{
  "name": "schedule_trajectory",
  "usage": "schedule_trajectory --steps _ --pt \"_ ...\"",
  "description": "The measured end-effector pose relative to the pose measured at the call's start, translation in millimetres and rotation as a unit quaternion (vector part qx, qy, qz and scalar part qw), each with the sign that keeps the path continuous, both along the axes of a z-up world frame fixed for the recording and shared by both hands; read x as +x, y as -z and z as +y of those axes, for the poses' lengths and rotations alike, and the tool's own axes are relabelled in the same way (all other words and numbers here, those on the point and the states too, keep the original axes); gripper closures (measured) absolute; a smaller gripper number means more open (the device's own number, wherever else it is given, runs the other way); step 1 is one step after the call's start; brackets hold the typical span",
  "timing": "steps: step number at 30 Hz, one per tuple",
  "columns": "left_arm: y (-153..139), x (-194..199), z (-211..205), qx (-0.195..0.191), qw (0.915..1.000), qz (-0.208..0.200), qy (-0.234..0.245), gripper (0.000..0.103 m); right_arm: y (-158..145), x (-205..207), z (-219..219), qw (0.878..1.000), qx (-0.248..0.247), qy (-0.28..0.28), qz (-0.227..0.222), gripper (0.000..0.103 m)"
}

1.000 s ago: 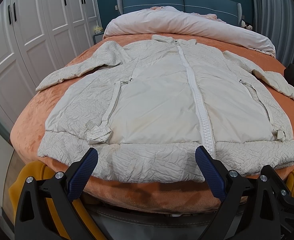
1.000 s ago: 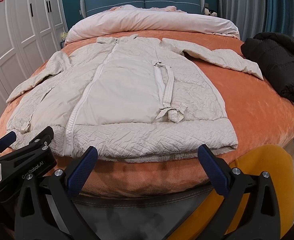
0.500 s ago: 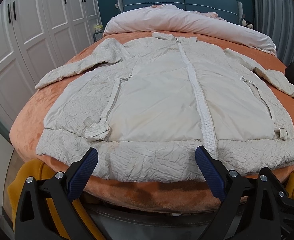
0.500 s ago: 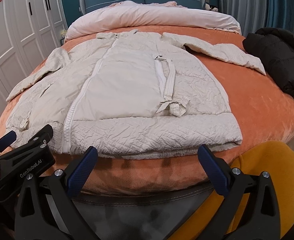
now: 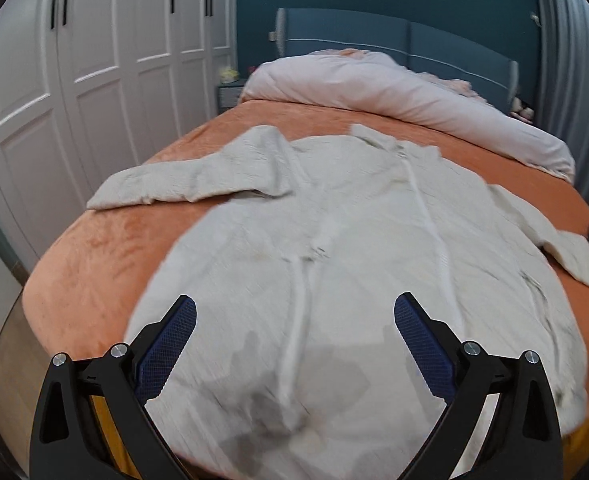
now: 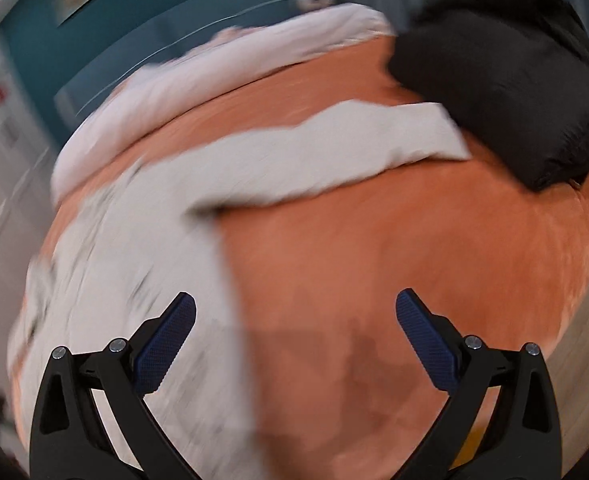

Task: Fold large clothes
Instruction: 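Grasp the jacket hem with the right tool while the left tool grasps the hem beside it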

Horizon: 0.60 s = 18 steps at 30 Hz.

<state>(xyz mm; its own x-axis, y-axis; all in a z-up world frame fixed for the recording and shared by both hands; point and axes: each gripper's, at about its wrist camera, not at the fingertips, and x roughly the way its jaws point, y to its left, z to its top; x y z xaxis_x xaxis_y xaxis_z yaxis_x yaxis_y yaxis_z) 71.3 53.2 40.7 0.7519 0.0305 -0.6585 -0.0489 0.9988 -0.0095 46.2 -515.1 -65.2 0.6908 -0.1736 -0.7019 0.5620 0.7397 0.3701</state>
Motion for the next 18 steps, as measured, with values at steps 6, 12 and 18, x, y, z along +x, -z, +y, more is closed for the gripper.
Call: schedule_trajectory --steps 6,12,18 --pt "12 47 18 -0.017 0.9991 0.028 -0.027 0.005 37 27 -122 0.986 0.099 0.131 -0.007 0.005" --pt "31 76 24 -0.025 0.9971 0.056 -0.045 0.005 73 56 -171 0.968 0.144 0.207 -0.004 0.011" --pt "46 96 32 -0.018 0.9961 0.067 -0.055 0.005 33 131 -168 0.985 0.115 0.128 -0.023 0.097"
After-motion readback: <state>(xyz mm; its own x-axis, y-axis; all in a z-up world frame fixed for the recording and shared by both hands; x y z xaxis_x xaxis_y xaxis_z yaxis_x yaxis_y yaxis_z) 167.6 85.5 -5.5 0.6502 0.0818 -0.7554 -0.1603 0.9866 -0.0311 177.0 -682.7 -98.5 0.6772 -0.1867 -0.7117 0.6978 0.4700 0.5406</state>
